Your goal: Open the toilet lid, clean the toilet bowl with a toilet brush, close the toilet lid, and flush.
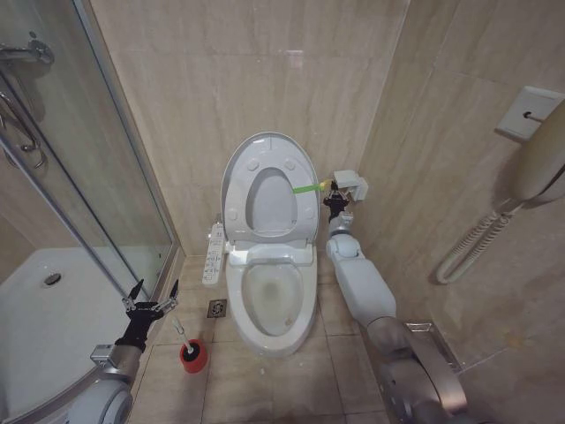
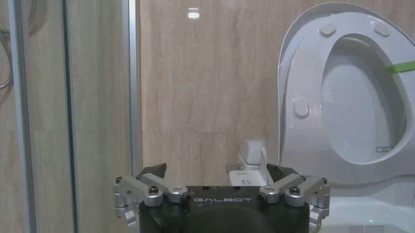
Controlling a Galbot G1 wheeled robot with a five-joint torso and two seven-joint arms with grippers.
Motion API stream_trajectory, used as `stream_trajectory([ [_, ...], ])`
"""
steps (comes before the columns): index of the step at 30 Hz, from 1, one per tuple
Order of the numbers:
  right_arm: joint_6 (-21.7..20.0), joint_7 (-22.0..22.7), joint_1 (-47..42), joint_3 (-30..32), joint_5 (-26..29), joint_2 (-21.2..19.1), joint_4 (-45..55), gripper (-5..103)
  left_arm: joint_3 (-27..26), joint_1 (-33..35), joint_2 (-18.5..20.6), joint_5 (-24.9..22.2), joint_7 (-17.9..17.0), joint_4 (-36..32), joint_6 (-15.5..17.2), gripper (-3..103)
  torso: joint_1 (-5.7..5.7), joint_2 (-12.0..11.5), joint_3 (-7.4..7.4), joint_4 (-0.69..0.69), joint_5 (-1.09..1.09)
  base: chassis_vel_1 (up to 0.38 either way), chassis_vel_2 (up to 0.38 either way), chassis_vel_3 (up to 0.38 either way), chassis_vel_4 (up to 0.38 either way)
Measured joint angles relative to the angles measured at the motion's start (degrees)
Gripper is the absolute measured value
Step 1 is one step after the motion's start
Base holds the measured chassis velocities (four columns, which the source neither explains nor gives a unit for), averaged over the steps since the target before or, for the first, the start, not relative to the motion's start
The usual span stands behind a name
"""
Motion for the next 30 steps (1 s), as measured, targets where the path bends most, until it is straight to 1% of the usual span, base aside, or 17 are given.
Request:
stream_trajectory([
  [8, 0.5, -0.1, 3.4, 0.3, -1.0, 0.3, -3.8, 0, 0.0, 0.0, 0.0, 0.0, 0.0, 0.0, 0.0, 100, 0.00, 0.0, -0.01, 0.00, 0.00, 0.000, 0.000, 0.000, 0.000],
  [18, 0.4, 0.2, 4.8, 0.3, -1.6, 0.3, -5.6, 0, 0.0, 0.0, 0.0, 0.0, 0.0, 0.0, 0.0, 100, 0.00, 0.0, -0.01, 0.01, 0.00, 0.000, 0.000, 0.000, 0.000],
  [22, 0.2, 0.5, 4.4, -0.1, -1.6, 0.1, -4.8, 0, 0.0, 0.0, 0.0, 0.0, 0.0, 0.0, 0.0, 100, 0.00, 0.0, -0.01, 0.01, 0.00, 0.000, 0.000, 0.000, 0.000],
  [30, -1.7, 0.6, 0.9, -2.4, 1.1, -2.6, 0.5, 0, 0.0, 0.0, 0.0, 0.0, 0.0, 0.0, 0.0, 100, 0.00, 0.0, -0.01, -0.01, 0.00, 0.000, 0.000, 0.000, 0.000],
])
